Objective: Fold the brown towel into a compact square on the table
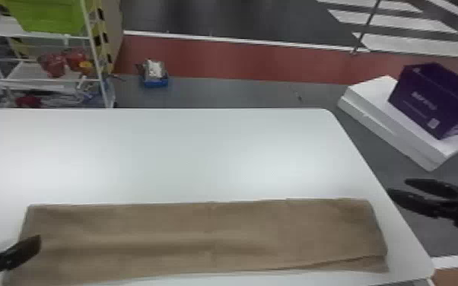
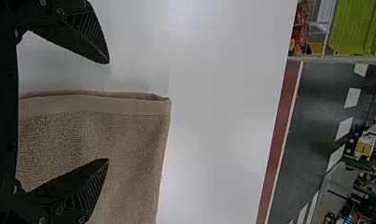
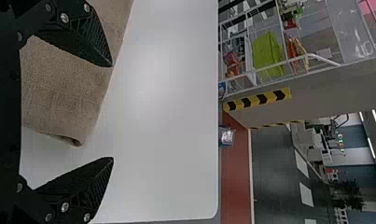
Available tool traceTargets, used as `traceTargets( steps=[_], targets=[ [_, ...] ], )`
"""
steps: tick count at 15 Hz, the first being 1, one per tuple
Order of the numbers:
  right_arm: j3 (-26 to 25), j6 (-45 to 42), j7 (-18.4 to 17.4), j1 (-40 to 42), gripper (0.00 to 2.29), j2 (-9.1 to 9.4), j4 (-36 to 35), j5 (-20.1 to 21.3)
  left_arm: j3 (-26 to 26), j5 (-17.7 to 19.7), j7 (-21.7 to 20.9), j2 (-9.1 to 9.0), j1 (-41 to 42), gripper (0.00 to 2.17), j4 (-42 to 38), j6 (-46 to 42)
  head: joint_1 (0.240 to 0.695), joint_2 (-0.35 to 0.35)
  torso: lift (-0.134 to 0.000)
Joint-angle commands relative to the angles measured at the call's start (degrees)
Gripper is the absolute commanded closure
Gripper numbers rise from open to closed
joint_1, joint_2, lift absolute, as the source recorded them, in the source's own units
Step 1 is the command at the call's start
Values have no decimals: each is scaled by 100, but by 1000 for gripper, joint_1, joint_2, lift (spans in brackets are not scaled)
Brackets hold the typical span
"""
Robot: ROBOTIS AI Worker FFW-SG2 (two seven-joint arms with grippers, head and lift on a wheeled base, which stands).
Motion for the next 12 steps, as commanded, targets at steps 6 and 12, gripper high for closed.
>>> traceTargets(
  steps=[6, 12],
  targets=[
    [-44, -70, 36, 0, 188, 0, 36, -14, -42, -352, -39, -15, -114, 238, 207, -52, 695, -145, -123],
    [-35, -70, 36, 0, 188, 0, 36, -5, -112, -545, -144, -15, -88, 296, 189, 19, 695, -152, -123]
  ],
)
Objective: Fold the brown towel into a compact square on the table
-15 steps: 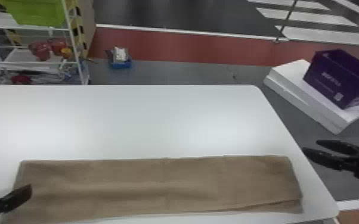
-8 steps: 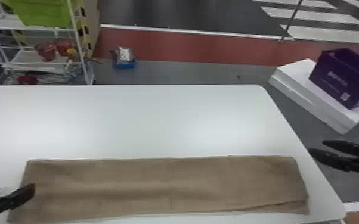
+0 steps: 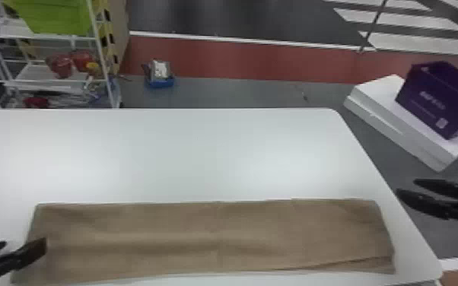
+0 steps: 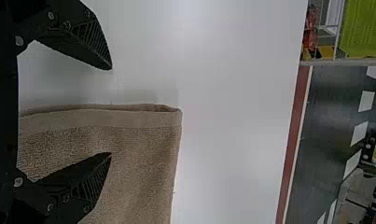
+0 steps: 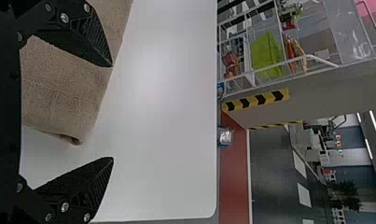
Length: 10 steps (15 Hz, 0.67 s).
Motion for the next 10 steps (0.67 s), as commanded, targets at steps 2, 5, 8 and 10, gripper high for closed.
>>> traceTargets(
  steps=[2, 5, 8, 10],
  targets=[
    [0, -1, 0, 0, 188, 0, 0, -8, 0, -54, -32, -15, -8, 387, 4, 78, 695, -151, -123],
    [0, -1, 0, 0, 188, 0, 0, -8, -26, -71, -50, -15, -8, 390, -5, 166, 695, -152, -123],
    [-8, -19, 0, 0, 188, 0, 0, -8, -62, -106, -68, -15, -26, 397, 13, 183, 695, -156, -123],
    [-17, -72, 26, 0, 188, 0, 9, -52, -79, -124, -68, -15, -43, 623, 13, 201, 695, -157, -123]
  ],
)
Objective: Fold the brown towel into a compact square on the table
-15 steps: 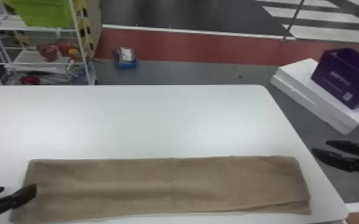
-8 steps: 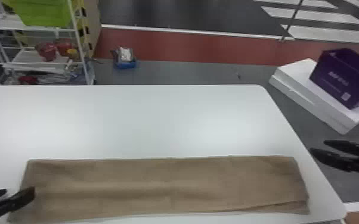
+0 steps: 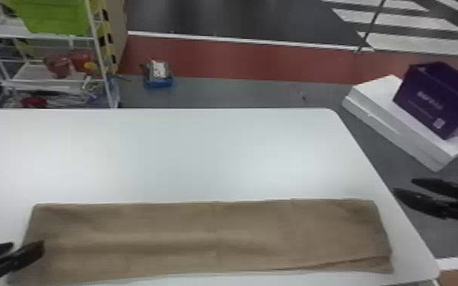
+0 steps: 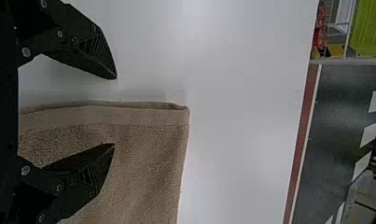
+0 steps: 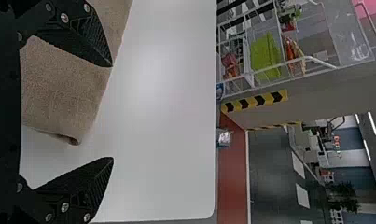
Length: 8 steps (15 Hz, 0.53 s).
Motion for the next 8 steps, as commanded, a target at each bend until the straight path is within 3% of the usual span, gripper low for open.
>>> traceTargets(
  steps=[1, 4, 6, 8],
  targets=[
    [-6, -43, -3, 0, 188, 0, 17, -27, -41, -19, 0, -15, -7, 765, 6, 24, 695, -157, -123],
    [11, -95, -3, -9, 188, 0, 61, -27, -93, -28, -18, -15, 28, 1426, -55, 77, 695, -162, -123],
    [2, -113, -3, -9, 188, -9, 79, -54, -111, -19, -35, -15, 46, 1720, -134, 77, 695, -165, -123],
    [11, -113, -3, -18, 188, -9, 88, -54, -111, 7, -44, -15, 63, 1737, -213, 130, 695, -170, -123]
  ],
)
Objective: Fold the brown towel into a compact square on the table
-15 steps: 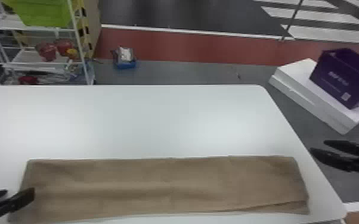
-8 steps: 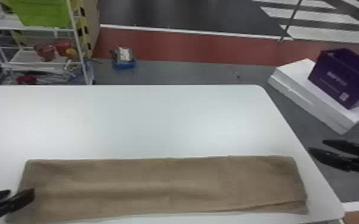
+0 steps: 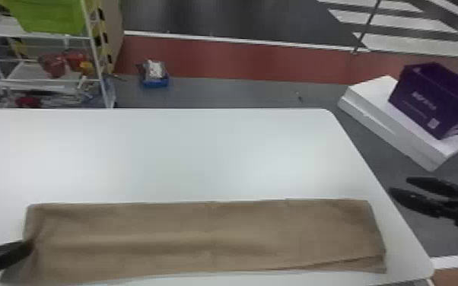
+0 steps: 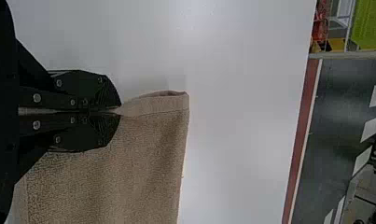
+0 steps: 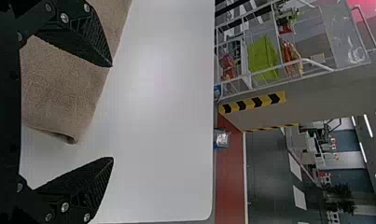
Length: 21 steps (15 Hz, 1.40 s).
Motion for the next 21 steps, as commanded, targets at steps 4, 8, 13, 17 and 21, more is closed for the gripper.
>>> traceTargets(
  steps=[4, 8, 13, 17, 21],
  targets=[
    [69, 14, 35, -96, 188, -65, 202, -37, 236, 422, -124, -15, 12, 1737, -445, 364, 695, -179, -123],
    [236, -232, 0, -105, 191, -126, 510, 16, 622, 1011, -362, -15, -93, 1737, -946, 1436, 695, -184, -123],
    [605, -478, -44, -149, 313, -161, 694, 95, 754, 1494, -414, -15, -190, 1737, -1052, 2051, 695, -209, -123],
    [948, -619, -9, -237, 1936, -161, 729, 262, 754, 1793, -406, -15, -331, 1737, -1157, 2456, 695, -199, -123],
    [1185, -865, 114, -272, 2219, -144, 923, 402, 912, 2259, -353, -15, -638, 1737, -1430, 2656, 695, -191, -123]
  ],
)
